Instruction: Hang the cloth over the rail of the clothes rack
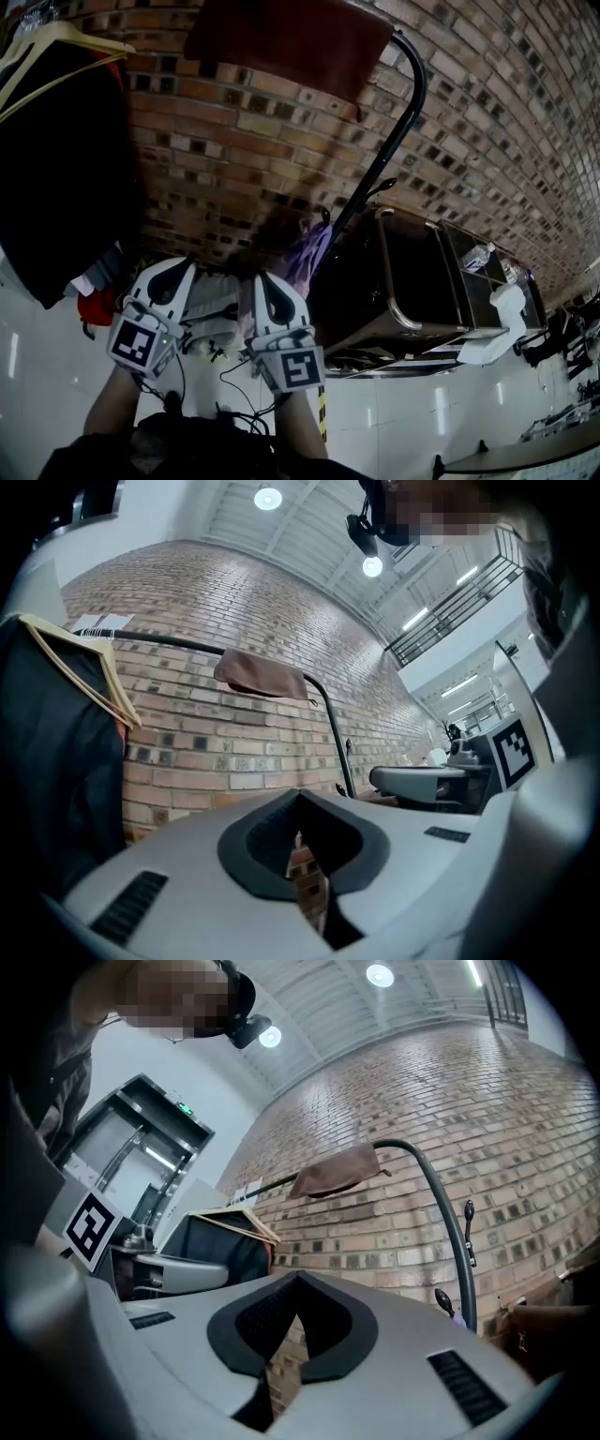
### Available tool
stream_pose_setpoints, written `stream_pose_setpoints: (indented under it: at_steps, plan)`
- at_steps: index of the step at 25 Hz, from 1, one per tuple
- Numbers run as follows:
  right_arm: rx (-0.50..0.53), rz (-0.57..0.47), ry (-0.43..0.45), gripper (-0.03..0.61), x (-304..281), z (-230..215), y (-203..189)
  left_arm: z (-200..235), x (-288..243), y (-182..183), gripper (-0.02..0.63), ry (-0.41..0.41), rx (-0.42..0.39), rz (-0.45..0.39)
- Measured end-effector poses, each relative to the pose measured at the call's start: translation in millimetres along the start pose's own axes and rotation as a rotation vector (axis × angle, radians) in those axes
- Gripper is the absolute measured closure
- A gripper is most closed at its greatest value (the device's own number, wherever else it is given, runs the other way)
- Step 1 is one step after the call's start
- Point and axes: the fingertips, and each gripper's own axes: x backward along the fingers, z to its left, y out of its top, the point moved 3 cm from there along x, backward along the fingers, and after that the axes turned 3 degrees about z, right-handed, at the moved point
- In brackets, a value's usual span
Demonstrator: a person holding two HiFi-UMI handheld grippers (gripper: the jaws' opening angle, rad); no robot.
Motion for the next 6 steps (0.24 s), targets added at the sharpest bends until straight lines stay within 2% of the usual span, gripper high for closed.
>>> stream_pose_setpoints:
  at_steps: [6]
  plan:
    - [-0.005, -0.009, -0.029, 0.568, -1.0, 0.6, 9.2, 4.0, 0.9, 9.1, 0.601, -0.037, 0.005, -0.001]
